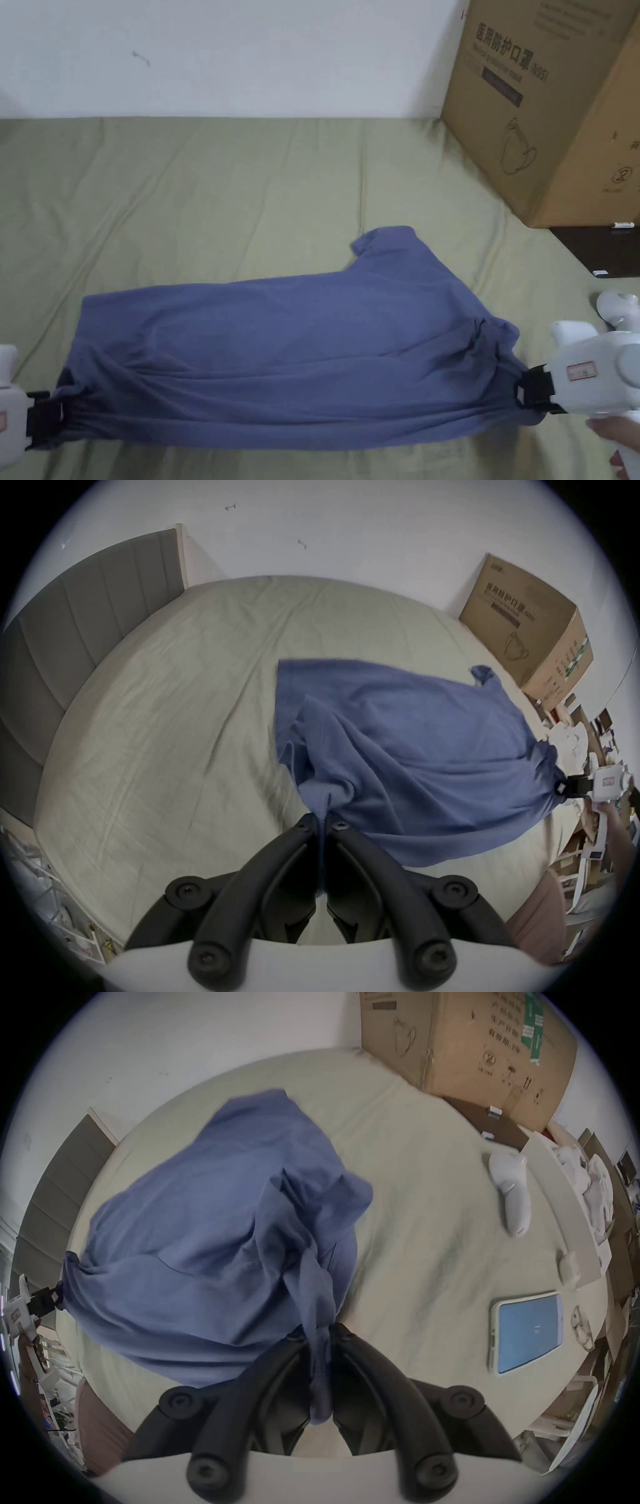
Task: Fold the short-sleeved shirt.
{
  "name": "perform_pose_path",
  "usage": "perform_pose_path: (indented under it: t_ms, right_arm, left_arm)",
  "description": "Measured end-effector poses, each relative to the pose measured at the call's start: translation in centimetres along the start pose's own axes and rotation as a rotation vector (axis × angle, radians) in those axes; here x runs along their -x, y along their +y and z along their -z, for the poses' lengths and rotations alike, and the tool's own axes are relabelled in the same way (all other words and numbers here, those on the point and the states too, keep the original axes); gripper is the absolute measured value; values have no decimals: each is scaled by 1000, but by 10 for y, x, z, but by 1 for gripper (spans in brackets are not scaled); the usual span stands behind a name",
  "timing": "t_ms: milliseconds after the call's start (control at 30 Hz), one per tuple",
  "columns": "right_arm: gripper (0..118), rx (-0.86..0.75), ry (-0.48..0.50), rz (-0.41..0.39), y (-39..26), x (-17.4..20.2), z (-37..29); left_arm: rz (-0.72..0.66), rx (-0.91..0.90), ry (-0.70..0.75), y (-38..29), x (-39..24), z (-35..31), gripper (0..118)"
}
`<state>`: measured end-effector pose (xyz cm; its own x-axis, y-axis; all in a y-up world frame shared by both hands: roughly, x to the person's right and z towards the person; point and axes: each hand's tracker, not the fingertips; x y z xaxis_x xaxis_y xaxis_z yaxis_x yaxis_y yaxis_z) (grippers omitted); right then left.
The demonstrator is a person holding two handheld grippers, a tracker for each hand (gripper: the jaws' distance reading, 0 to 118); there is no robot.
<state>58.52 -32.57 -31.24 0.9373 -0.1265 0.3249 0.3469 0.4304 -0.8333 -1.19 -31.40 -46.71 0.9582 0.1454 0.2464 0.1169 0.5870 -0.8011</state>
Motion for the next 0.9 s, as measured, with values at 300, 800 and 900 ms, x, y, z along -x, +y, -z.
perform_pose_path:
  t_ms: [300, 800, 900]
  right_arm:
    - [9, -67, 86, 46, -19, 2, -99]
    - [117, 79, -52, 26, -104, -3, -28]
    - [118, 17, -88, -28, -97, 2, -49]
  left_arm:
    - [80, -13, -72, 2, 14, -76, 3]
    - [33, 169, 30, -118, 44, -37, 103]
    - [78, 139, 64, -108, 44, -51, 113]
